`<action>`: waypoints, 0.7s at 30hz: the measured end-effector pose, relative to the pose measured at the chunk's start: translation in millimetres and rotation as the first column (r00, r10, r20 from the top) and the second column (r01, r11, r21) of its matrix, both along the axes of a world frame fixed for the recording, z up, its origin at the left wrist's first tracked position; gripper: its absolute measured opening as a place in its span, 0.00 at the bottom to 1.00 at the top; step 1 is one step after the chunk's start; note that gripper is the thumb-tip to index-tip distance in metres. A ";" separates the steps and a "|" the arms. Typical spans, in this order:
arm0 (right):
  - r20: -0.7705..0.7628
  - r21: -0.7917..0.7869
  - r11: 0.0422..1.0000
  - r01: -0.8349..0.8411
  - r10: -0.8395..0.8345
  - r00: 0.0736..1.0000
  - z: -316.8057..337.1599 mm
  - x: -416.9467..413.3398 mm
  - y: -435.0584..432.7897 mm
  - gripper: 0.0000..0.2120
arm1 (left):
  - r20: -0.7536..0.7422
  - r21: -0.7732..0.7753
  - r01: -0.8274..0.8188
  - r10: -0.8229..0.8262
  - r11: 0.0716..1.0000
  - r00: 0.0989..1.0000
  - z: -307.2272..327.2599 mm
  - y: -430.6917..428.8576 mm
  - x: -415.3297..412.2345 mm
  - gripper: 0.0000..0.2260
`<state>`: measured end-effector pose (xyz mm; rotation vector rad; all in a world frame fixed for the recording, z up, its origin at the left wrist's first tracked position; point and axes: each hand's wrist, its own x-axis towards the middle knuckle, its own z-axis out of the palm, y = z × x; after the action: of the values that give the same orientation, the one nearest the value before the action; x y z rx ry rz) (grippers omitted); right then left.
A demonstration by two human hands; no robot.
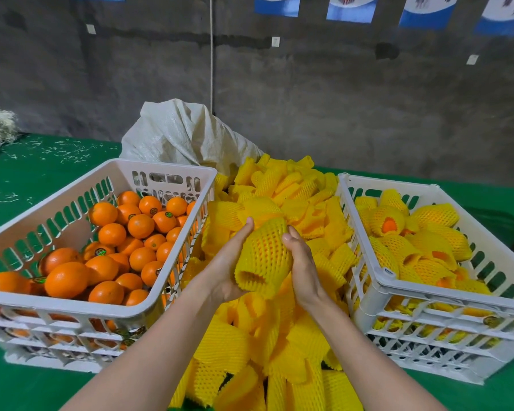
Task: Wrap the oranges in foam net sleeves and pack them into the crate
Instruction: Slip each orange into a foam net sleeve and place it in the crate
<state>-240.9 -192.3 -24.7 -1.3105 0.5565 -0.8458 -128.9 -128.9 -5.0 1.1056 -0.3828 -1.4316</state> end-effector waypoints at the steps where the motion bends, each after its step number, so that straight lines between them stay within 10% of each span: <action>1: 0.005 -0.022 1.000 0.008 -0.008 1.000 -0.8 -1.3 -1.3 0.19 | -0.026 -0.014 0.024 -0.025 1.000 0.999 0.5 -0.1 -1.4 0.21; 12: -0.011 -0.179 0.922 0.344 -0.352 0.936 0.2 1.1 -8.8 0.19 | 0.082 -0.037 0.113 -0.110 0.993 0.991 -4.3 -1.2 -10.4 0.21; 21: -0.100 -0.289 0.943 0.162 -0.198 0.975 7.0 -12.7 -17.0 0.16 | 0.245 0.077 0.230 -0.242 0.970 0.939 0.4 1.6 -11.1 0.26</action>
<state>-253.6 -209.3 -17.7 -1.5979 0.6843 -1.0245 -140.0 -127.3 -4.7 1.3210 -0.6868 -1.5176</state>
